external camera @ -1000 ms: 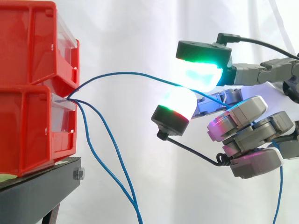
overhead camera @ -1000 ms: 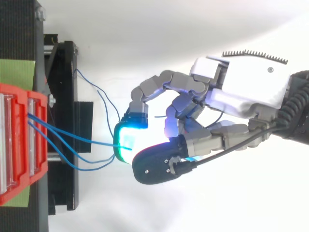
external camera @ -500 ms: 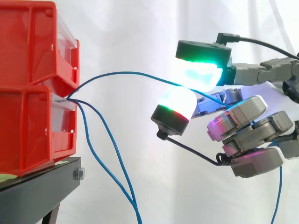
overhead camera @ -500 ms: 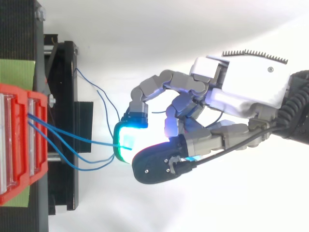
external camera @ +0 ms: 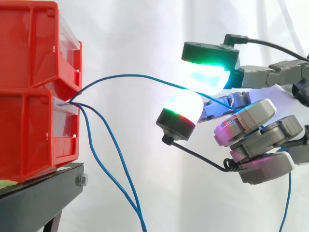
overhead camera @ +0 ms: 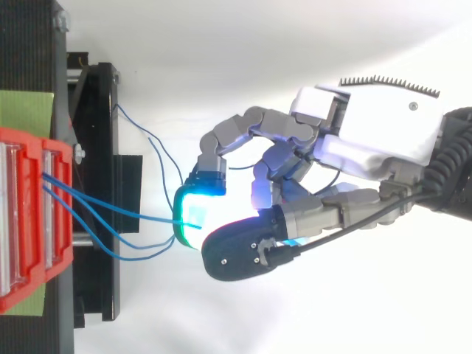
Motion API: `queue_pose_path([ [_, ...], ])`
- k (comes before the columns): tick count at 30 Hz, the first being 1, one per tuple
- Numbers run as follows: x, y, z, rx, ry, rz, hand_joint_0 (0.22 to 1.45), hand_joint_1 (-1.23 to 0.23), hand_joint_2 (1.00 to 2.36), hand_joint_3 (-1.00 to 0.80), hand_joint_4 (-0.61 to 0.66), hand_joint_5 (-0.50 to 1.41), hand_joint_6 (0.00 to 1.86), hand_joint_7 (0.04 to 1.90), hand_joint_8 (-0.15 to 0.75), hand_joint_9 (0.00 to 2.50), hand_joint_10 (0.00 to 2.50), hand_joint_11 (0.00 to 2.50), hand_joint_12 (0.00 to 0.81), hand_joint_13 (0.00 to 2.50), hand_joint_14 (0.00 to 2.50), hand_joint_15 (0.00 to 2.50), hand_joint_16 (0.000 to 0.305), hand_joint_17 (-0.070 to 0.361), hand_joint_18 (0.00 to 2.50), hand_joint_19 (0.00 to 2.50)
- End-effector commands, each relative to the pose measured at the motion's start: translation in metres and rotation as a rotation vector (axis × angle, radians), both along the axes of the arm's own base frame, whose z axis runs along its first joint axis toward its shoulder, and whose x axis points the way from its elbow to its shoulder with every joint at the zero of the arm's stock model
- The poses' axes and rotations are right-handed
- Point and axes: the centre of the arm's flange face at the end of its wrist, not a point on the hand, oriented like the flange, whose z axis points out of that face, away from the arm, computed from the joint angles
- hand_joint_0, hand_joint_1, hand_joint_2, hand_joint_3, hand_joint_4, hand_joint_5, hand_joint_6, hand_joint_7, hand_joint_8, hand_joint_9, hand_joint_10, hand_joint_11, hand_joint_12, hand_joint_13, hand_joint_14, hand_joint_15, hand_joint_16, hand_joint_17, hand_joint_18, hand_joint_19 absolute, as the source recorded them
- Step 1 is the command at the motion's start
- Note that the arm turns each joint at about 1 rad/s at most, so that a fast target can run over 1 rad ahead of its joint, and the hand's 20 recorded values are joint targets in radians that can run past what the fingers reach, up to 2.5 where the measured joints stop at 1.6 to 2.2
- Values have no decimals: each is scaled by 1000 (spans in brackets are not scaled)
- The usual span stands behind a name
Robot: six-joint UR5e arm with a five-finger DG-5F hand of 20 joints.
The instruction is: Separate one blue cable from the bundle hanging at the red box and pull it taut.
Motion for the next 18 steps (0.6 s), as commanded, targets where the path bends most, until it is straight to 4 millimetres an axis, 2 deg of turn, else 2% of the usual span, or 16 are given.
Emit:
queue_pose_path([
  [1,0,0,0,0,-1,-1,702,-753,1021,-147,-3,-156,955,1007,335,947,976,1055,337,1142,1605,1141,45,101,1315,1239],
  [18,0,1,0,0,1,1,704,-753,1021,-152,-7,-157,957,996,335,941,991,1049,339,1137,1580,1150,44,99,1297,1252],
])
